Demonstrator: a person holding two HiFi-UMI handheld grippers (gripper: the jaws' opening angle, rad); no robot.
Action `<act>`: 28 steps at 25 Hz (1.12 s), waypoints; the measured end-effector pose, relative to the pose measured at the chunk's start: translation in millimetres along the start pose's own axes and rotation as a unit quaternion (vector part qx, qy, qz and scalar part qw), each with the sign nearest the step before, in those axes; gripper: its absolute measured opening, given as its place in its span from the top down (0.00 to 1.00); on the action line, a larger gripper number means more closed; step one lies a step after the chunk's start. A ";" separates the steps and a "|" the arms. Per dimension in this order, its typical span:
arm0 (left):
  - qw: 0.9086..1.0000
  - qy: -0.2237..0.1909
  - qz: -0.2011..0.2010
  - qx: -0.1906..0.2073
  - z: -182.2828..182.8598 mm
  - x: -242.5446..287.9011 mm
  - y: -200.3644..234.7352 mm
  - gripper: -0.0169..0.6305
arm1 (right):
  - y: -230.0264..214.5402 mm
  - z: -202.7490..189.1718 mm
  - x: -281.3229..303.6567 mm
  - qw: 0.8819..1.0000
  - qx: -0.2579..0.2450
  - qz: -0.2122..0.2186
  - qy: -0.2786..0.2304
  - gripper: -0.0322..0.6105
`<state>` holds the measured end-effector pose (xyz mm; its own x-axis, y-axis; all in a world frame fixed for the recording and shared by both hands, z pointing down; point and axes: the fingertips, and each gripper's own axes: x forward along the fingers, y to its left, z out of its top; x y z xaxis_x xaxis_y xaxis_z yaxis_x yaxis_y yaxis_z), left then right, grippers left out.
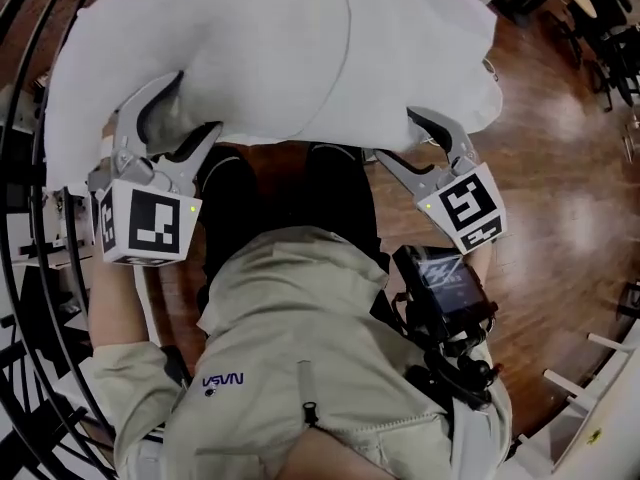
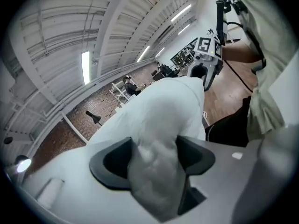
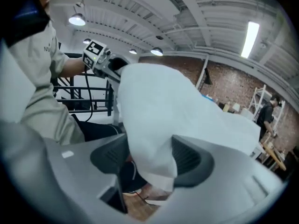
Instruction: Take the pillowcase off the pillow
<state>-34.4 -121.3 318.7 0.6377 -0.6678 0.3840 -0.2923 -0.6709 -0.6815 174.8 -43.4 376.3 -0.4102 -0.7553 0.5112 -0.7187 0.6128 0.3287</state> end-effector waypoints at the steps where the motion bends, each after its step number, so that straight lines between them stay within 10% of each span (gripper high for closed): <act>1: 1.000 -0.004 -0.002 0.000 2.3 -2.5 2.0 0.53 | -0.1 1.4 0.2 1.000 0.001 -0.003 -0.005 0.53; 5: 1.000 -0.021 0.009 0.003 14.8 -11.0 20.4 0.73 | -4.4 9.9 -5.5 1.000 -0.015 -0.008 -0.015 0.68; 7: 0.999 -0.038 0.027 -0.007 17.8 -15.4 33.3 0.80 | -15.5 8.5 -11.1 1.000 -0.006 -0.026 -0.015 0.92; 12: 0.988 -0.080 0.090 -0.096 24.1 -29.7 78.2 0.88 | -65.2 9.2 -28.7 0.990 0.055 -0.114 -0.056 0.94; 20: 0.947 -0.103 0.227 -0.203 -0.7 -88.9 202.0 0.94 | -182.7 -52.3 -100.6 0.895 0.253 -0.352 -0.104 0.94; 28: 0.898 -0.184 0.315 -0.245 39.2 -131.0 257.8 0.94 | -140.3 -13.9 3.1 0.947 0.199 -0.239 -0.081 0.94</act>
<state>-165.4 -194.2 68.3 0.4011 -0.8738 -0.2749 -0.8992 -0.3182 -0.3004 282.2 -128.5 342.8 -0.0432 -0.9697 0.2405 -0.9854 0.0811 0.1497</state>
